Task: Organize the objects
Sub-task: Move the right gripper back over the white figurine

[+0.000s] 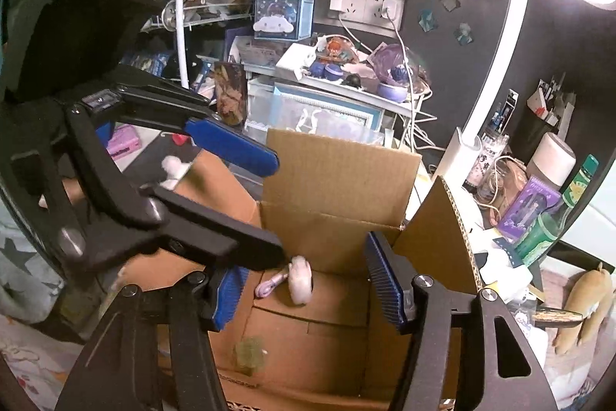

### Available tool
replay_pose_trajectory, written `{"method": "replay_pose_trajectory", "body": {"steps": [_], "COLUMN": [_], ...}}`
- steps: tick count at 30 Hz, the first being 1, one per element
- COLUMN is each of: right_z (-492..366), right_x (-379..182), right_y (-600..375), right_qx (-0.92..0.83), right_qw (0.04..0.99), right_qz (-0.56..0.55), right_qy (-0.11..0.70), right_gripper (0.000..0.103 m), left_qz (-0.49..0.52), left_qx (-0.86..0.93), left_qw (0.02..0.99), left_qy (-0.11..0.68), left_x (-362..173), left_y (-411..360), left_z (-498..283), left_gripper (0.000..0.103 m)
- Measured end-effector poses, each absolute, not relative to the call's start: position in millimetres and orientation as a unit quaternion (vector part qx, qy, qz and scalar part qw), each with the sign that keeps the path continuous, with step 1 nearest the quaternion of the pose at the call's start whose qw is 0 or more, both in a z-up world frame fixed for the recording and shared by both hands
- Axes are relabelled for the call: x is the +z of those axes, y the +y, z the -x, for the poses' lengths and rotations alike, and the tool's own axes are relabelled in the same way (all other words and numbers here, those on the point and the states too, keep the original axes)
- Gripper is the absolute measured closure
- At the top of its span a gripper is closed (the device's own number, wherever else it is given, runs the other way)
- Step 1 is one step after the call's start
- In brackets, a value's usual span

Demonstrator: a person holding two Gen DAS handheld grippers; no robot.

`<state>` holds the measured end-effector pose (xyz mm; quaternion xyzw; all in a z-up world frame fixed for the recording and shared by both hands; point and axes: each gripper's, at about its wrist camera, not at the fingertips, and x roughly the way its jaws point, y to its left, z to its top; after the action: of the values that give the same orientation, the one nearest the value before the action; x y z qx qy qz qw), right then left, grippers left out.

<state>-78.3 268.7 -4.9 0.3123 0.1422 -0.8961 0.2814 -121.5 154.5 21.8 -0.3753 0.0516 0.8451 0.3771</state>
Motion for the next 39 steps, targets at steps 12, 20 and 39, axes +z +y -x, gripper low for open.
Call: {"method": "replay_pose_trajectory", "body": {"steps": [12, 20, 39], "right_z": [33.1, 12.8, 38.2], "right_x": [12.3, -30.7, -160.1], "right_y": [195.3, 116.5, 110.4], "right_qx": [-0.873, -0.818, -0.847], "right_qw": [0.392, 0.472, 0.362], "right_qz": [-0.249, -0.286, -0.374], "right_qy": [0.146, 0.162, 0.11], "right_gripper": [0.042, 0.041, 0.054], "left_qz": [0.312, 0.311, 0.375], "left_qx": [0.903, 0.926, 0.907], "left_qw": [0.295, 0.215, 0.166], "left_qy": [0.022, -0.009, -0.095], "left_x": [45.6, 11.8, -111.4], "left_y": [49.9, -30.8, -82.9], "left_z": [72.2, 32.4, -4.4], "left_gripper": [0.031, 0.027, 0.025]}}
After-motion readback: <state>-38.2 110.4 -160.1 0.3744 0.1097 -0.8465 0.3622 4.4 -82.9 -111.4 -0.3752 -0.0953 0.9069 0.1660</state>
